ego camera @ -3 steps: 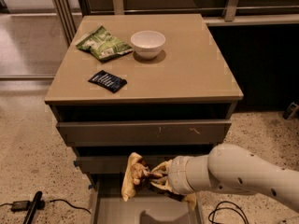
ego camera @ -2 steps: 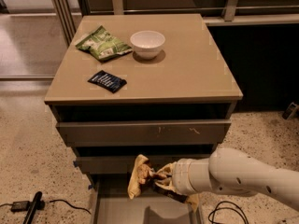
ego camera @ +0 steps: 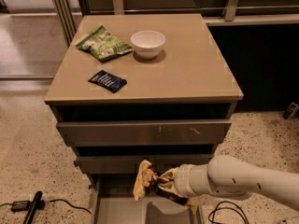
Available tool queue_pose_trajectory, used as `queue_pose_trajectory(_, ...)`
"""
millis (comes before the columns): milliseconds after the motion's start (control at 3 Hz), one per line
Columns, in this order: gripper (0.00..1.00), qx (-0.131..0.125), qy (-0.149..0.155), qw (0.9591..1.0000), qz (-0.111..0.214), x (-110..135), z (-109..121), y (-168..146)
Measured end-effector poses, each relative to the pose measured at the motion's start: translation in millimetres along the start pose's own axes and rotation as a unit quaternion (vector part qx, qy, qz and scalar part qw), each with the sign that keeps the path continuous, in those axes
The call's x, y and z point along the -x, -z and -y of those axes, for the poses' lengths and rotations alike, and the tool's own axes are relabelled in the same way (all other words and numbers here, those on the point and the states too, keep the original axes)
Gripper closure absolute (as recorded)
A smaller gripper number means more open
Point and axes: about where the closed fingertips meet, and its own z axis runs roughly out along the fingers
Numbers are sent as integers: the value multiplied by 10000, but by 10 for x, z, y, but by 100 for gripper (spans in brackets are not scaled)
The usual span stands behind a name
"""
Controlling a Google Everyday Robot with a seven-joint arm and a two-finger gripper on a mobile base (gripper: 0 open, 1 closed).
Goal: Place brown chip bag into bottom drawer
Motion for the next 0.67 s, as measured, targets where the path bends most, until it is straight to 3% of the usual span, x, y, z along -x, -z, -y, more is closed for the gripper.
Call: queue_pose_trajectory(667, 100, 113, -225, 9990, 375, -391, -134, -601)
